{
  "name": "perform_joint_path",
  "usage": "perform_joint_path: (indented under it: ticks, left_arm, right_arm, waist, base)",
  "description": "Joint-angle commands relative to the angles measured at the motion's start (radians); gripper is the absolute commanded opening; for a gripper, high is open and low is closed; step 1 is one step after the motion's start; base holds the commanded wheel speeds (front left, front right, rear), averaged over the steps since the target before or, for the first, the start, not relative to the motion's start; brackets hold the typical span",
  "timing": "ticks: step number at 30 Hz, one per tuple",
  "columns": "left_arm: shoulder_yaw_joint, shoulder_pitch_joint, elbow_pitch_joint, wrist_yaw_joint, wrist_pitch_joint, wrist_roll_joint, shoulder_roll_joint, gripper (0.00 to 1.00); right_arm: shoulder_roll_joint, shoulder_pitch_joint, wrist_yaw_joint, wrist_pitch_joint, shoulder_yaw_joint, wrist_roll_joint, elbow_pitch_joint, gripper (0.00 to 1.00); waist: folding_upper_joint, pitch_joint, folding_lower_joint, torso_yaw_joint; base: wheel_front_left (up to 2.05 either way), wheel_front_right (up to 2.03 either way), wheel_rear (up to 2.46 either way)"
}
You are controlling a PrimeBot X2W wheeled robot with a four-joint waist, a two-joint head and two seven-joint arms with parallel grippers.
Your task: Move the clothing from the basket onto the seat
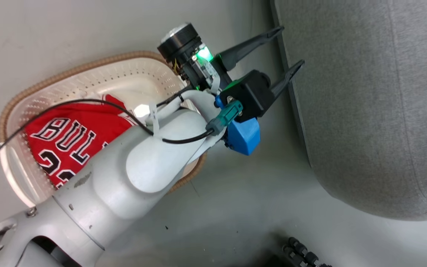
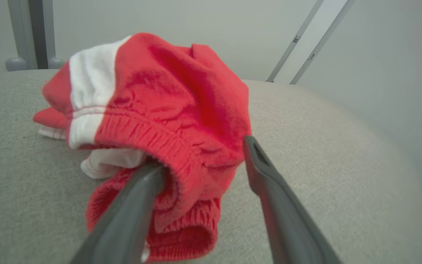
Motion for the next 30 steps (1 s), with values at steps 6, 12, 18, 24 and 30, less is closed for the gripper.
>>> perform_joint_path:
  ticks: [6,12,18,24,30]
  left_arm:
    - [0.03,0.083,0.026,0.03,-0.053,-0.047,-0.005,1.0]
    - [0.105,0.185,0.028,0.077,-0.074,-0.1,0.012,1.0]
    - [0.23,0.31,-0.063,0.129,-0.075,-0.114,0.037,1.0]
    - [0.342,0.423,-0.128,0.149,-0.075,-0.103,0.052,1.0]
    - [0.487,0.567,-0.192,0.162,-0.075,-0.074,0.068,1.0]
  right_arm:
    - [0.0,0.183,-0.001,-0.001,0.048,0.02,-0.109,1.0]
    - [-0.004,0.312,-0.001,-0.001,0.122,0.032,-0.209,1.0]
    - [0.021,0.374,-0.001,-0.001,0.204,0.042,-0.302,1.0]
    - [0.061,0.407,-0.001,-0.001,0.278,0.041,-0.352,1.0]
    - [0.106,0.443,-0.001,-0.001,0.379,0.044,-0.393,1.0]
  waist:
    - [0.0,-0.171,0.0,0.02]
    - [0.0,-0.321,0.0,0.042]
    - [0.0,-0.44,0.0,0.089]
    - [0.0,-0.529,0.0,0.139]
    - [0.0,-0.621,0.0,0.196]
  base:
    - [0.0,0.0,0.0]
    - [0.0,0.0,0.0]
    - [0.0,0.0,0.0]
    - [0.0,0.0,0.0]
    - [0.0,0.0,0.0]
